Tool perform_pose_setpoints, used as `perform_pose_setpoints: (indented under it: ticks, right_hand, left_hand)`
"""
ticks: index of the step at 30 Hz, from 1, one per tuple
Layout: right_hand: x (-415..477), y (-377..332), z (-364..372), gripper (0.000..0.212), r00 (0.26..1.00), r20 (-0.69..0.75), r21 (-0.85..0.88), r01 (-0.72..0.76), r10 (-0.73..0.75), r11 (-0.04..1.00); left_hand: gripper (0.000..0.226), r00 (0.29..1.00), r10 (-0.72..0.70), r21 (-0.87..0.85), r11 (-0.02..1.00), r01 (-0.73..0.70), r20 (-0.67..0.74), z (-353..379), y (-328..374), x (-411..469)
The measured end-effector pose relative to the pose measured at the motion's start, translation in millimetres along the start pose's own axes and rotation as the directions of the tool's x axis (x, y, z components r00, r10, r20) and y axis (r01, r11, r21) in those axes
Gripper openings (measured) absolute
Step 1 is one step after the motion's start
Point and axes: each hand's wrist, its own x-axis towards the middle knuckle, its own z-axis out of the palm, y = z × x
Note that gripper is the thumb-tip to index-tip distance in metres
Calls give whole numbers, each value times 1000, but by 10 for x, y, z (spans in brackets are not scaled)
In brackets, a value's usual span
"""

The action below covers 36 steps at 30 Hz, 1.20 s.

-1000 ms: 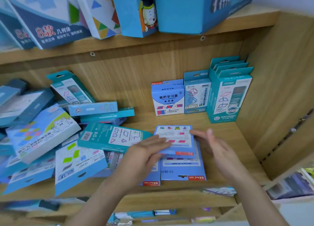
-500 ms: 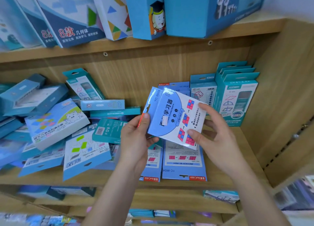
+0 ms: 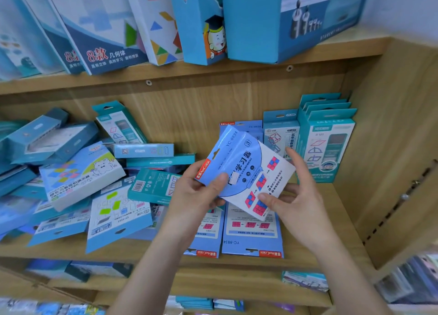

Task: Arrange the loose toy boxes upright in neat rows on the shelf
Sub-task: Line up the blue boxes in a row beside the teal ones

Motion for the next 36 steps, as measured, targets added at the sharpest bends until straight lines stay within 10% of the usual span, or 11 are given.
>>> perform_pose_setpoints:
  ticks: [4,8,20,29,36]
  right_hand:
    - [39,86,2,84,998,-15,-80,53,-54,995]
    - [116,131,-98,78,998,-25,-175,52,-57,983]
    - [514,149,-86,65,989,109,-399,138,-102,906]
    - [1103,26,89,57,926,293,-791,376,-239,484]
    - [1218,149,197,53,923,311,-882,369,-226,293]
  left_hand:
    - [40,978,209,265,942,-208,23,49,73,127]
    - [42,901,421,654,653,-381,104,-2,228,646]
    - [59,952,249,860,430,-273,178,114,-185,1449]
    - [78,954,272,916,336,-218,128,202,-370,1565]
    - [84,955,236,977,71,-200,178,264,-381,1664]
